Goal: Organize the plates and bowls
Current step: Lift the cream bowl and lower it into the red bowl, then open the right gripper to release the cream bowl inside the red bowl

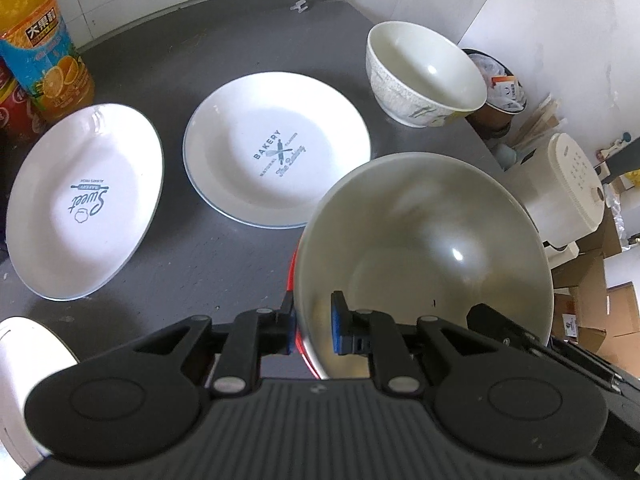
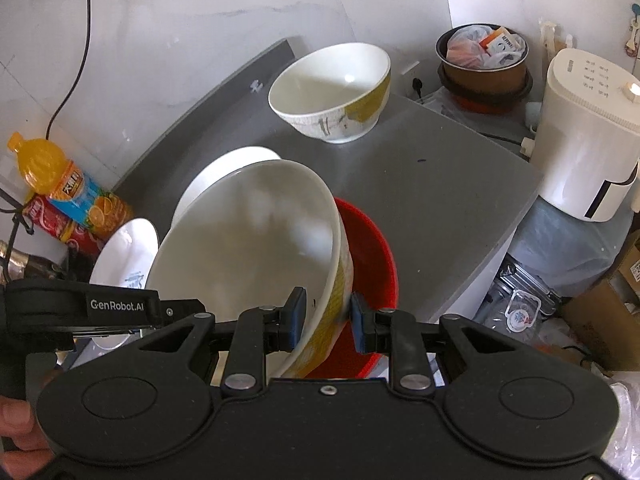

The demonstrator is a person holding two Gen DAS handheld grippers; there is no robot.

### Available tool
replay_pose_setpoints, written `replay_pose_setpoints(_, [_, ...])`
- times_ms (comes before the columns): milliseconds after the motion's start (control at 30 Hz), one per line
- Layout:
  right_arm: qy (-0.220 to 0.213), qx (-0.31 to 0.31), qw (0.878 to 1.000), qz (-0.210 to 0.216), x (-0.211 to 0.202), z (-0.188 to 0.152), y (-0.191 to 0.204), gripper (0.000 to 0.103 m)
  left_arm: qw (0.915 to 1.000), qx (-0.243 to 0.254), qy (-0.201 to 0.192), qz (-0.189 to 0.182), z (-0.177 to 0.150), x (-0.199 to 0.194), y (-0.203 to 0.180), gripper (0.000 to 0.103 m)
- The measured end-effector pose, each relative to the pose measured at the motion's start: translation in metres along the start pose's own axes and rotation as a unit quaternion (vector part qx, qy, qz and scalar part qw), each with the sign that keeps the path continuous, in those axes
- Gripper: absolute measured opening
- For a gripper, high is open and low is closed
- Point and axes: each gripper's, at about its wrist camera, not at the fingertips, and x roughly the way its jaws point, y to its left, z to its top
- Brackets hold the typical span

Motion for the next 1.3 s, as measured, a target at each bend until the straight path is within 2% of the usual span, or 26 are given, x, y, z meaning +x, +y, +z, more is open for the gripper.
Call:
replay_pose_setpoints(267, [0.027,-0.017,1.0,0.0,0.01,0.001,0.001,0.024,0.9997,0.011,-0.007,0.02,0.0,0.003,-0.004,0.013])
replay_pose_setpoints(467, [0.035,-0.019,0.999,-0.008,0.017,-0.001,0.002,0.024,0.9995,0.0,0.007,0.032,-0.006,0.011,-0.001,0.013])
replay_pose_setpoints(567, [0.032,-0.016,0.999,-0.018,0.021,-0.002,-0.001,0.028,0.9993,0.002,0.004,0.038,-0.007,0.012,-0.003,0.013])
replay_pose_setpoints(800, [0.039,-0.015,0.999,0.001,0.019,0.004,-0.005,0.034,0.999,-0.013,0.006,0.042,-0.001,0.009,-0.003,0.014])
replay_pose_setpoints(967, [0.035,-0.017,0.999,0.019,0.01,0.008,-0.01,0.038,0.9992,-0.013,-0.001,0.037,0.006,0.001,-0.01,0.026])
replay_pose_setpoints(1100, [0.021,-0.033,0.999,0.02,-0.002,0.014,-0.013,0.042,0.9991,-0.012,-0.01,0.038,0.01,-0.005,-0.018,0.04])
replay_pose_setpoints(1300, [0.017,-0.035,0.999,0.036,-0.005,0.026,-0.023,0.041,0.9984,-0.028,-0.012,0.047,0.015,-0.006,-0.024,0.048])
